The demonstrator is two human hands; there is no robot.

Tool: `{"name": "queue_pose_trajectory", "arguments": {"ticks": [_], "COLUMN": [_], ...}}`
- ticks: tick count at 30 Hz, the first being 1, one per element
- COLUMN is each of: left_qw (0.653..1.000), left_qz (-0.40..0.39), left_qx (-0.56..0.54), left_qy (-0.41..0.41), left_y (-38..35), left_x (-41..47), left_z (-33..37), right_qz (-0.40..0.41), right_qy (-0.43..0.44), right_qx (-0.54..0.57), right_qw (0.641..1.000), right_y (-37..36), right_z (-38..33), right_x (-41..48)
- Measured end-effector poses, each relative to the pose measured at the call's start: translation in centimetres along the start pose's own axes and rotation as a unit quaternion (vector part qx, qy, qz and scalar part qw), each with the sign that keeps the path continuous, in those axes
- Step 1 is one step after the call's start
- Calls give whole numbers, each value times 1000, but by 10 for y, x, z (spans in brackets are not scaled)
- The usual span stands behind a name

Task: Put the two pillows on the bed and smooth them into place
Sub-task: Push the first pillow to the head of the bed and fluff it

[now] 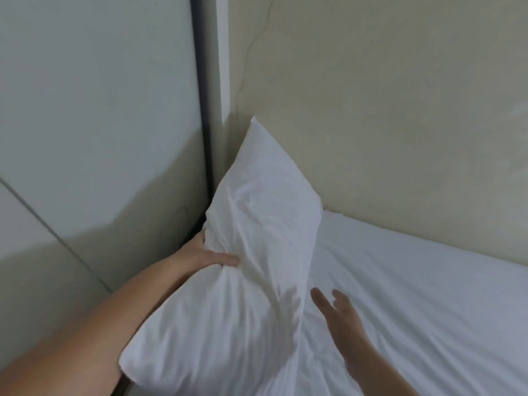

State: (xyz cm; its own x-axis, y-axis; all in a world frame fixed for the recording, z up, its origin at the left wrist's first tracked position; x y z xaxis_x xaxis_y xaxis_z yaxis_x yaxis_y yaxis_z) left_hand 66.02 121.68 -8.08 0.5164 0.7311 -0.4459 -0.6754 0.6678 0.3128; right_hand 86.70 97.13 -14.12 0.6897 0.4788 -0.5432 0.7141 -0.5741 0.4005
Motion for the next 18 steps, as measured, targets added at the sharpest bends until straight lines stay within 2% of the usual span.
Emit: {"name": "queue_pose_trajectory", "arguments": {"ticks": [2,4,5,9,12,14,16,18], "left_qw": [990,981,979,952,921,909,925,965], "left_qz": [23,30,32,123,206,222,207,159], "left_qx": [137,190,201,239,184,125,83,72], "left_qy": [28,21,3,-146,-276,-331,-308,-196], "left_y": [12,11,6,2,3,0,-6,-20], "left_x": [8,11,10,-5,-25,-33,-29,-13], "left_z": [-18,-33,-37,-18,36,68,66,12], "right_qz": [-95,-159,-164,-58,47,90,81,64], "right_qy": [-132,-167,-160,-122,1,74,99,67], "right_qx": [74,146,185,266,309,306,270,156], "right_qw": [984,962,956,954,950,945,954,983], "right_y": [-35,-80,-98,-115,-63,-16,15,28], "right_z": [57,79,77,55,6,-22,-35,-17], "right_x": [8,9,9,24,24,19,15,20]}}
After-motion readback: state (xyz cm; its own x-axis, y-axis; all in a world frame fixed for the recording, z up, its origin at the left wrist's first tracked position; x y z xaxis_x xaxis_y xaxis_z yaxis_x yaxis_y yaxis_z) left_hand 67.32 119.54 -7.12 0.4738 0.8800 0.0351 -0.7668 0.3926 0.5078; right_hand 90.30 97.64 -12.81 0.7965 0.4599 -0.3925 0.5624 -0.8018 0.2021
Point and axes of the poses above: each hand's wrist, its own x-axis towards the middle knuckle, its own y-axis out of the back of the hand, z = x × y, the point moved 10 cm from there along x, towards the middle knuckle, and after that the axes turned 3 degrees about z, right-handed, at the moved point
